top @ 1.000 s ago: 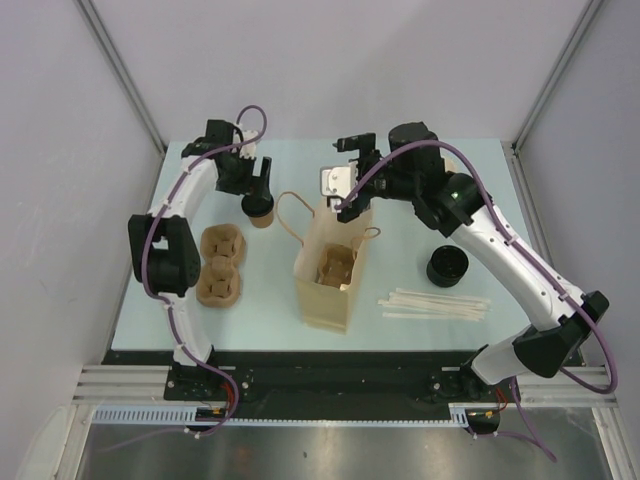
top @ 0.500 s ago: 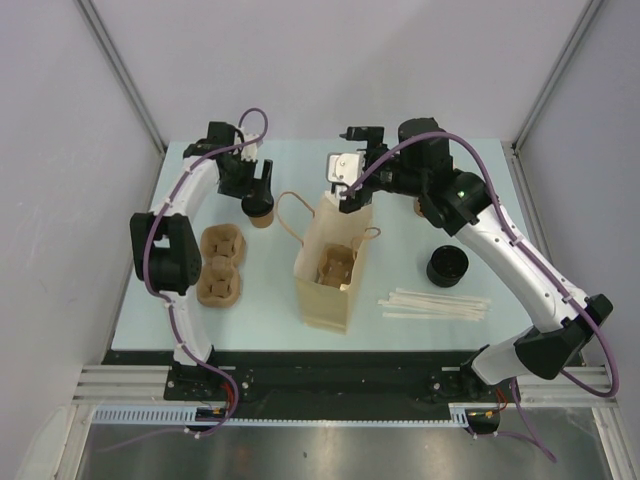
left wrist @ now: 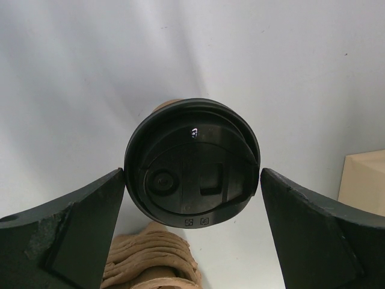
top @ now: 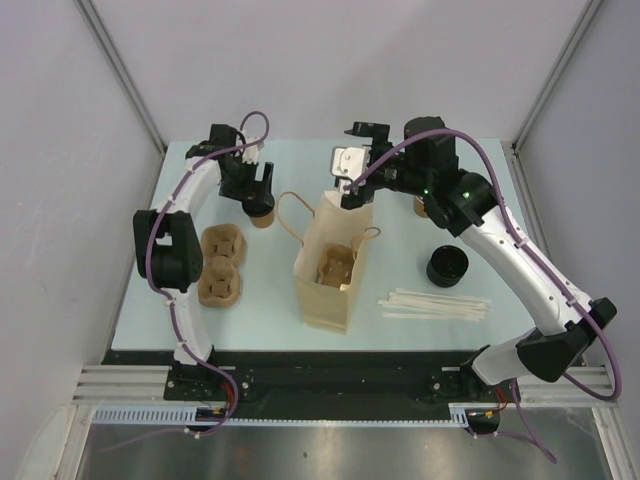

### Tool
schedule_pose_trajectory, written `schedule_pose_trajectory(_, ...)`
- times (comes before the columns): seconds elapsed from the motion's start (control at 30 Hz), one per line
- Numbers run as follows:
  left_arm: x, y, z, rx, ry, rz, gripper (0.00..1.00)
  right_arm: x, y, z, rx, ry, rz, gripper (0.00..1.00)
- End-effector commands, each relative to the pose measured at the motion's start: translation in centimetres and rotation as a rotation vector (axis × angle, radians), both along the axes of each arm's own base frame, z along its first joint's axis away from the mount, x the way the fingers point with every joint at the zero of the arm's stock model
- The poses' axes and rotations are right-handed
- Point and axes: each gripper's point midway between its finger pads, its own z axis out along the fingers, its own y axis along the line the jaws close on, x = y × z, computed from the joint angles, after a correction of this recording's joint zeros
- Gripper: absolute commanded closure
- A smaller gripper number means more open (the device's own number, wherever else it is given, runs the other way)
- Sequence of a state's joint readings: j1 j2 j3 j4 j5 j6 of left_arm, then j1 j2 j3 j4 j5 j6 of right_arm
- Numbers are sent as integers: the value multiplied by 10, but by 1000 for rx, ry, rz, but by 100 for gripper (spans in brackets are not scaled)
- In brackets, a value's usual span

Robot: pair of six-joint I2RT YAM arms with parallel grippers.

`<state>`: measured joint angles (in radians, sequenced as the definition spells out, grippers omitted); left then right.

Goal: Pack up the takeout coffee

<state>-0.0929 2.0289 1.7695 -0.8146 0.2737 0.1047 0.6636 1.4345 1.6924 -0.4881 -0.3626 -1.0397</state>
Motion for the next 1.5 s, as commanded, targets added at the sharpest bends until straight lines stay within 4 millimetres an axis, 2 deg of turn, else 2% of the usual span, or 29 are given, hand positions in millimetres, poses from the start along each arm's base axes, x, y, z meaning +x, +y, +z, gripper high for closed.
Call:
schedule_pose_trajectory(0.0,6,-1,8,-19,-26,2,0,-5,-8,25,59,-45,-19,0)
schedule_pose_trajectory(0.5,5,1,-3,-4,-9,3,3,16,-14,28,97,4,-92,0)
schedule_pose_trajectory(0.9,7,4,-10,11,-12,7,3,18,-15,24,91,9,-92,0)
schedule_pose_trajectory(1.1,7,5,-1,14,-37,1,11,19,-15,21,82,6,-92,0)
schedule_pose_trajectory(1.2,5,5,5,10,-43,-3,19,24,-17,18,87,22,-111,0)
schedule_pose_trajectory(1.27,0,4,16,3,-55,-14,32,33,-22,16,101,58,-141,0)
schedule_pose_trajectory(1.33,-1,3,29,-10,-79,-21,37,41,-27,4,93,121,-164,0)
schedule_pose_trajectory(1.37,-2,3,34,-19,-89,-26,41,43,-28,9,101,133,-169,0)
schedule_pose_trajectory(1.4,-4,2,39,-29,-98,-32,44,47,-29,-5,78,189,-181,0)
schedule_pose_trajectory(1.43,-5,-1,53,-48,-128,-46,46,48,-29,-10,89,242,-177,0)
schedule_pose_trajectory(1.47,-6,-2,60,-56,-145,-54,48,52,-35,-1,109,252,-188,0)
